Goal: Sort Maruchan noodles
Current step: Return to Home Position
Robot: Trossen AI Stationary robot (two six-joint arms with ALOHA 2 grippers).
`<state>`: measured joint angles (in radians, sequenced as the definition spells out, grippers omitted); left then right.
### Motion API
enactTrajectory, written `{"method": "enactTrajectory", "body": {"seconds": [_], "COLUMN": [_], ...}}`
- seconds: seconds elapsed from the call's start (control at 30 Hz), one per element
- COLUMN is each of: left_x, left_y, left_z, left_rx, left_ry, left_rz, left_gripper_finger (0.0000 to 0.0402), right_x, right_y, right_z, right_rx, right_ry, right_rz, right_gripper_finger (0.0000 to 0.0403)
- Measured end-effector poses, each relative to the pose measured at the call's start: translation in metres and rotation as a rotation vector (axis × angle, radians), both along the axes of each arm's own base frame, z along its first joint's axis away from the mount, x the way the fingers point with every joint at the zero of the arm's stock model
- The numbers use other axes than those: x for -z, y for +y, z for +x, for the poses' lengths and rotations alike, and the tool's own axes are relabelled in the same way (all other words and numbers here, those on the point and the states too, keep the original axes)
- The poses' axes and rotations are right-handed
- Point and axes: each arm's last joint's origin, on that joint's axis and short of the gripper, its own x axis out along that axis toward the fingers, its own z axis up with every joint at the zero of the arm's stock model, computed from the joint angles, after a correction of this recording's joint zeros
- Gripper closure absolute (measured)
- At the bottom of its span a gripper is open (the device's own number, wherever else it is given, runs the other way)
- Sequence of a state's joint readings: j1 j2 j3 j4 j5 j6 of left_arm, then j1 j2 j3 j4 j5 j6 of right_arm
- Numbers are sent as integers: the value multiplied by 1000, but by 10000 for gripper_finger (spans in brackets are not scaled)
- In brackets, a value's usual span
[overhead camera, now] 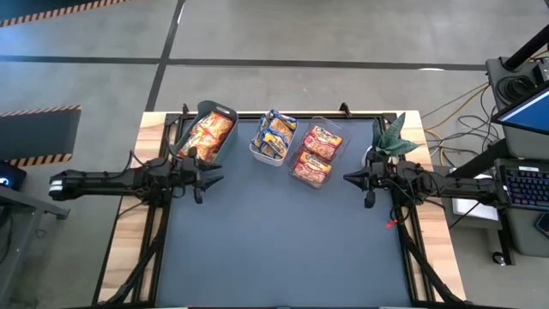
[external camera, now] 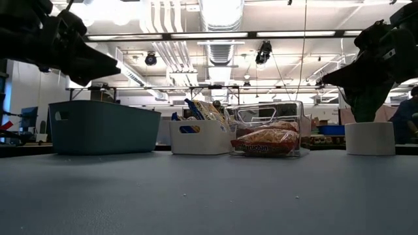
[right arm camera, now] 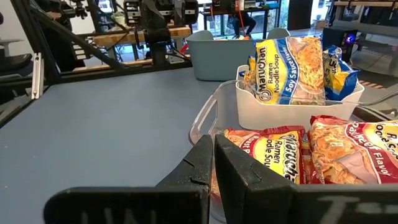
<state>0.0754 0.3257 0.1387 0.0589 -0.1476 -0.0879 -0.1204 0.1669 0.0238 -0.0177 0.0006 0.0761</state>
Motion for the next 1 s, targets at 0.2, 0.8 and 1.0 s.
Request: {"method": "enactTrajectory", "body": {"seconds": [0.2,0.8,1.0], "left_x": [2,5,5], "left_y": [0,0,0], "left_z": [1,5,5], "left_rx": [0,0,0], "left_ry": [17,54,57], "left_rz": [-1,-4,-4], "left_gripper_finger": [235,235,235], "right_x": [0,0,0], "right_y": [0,0,0], "right_z": [0,0,0], "right_rx": [0,0,0], "right_ry": [0,0,0], "right_rz": [1,0,1], "right_gripper_finger": [394,394,394]}}
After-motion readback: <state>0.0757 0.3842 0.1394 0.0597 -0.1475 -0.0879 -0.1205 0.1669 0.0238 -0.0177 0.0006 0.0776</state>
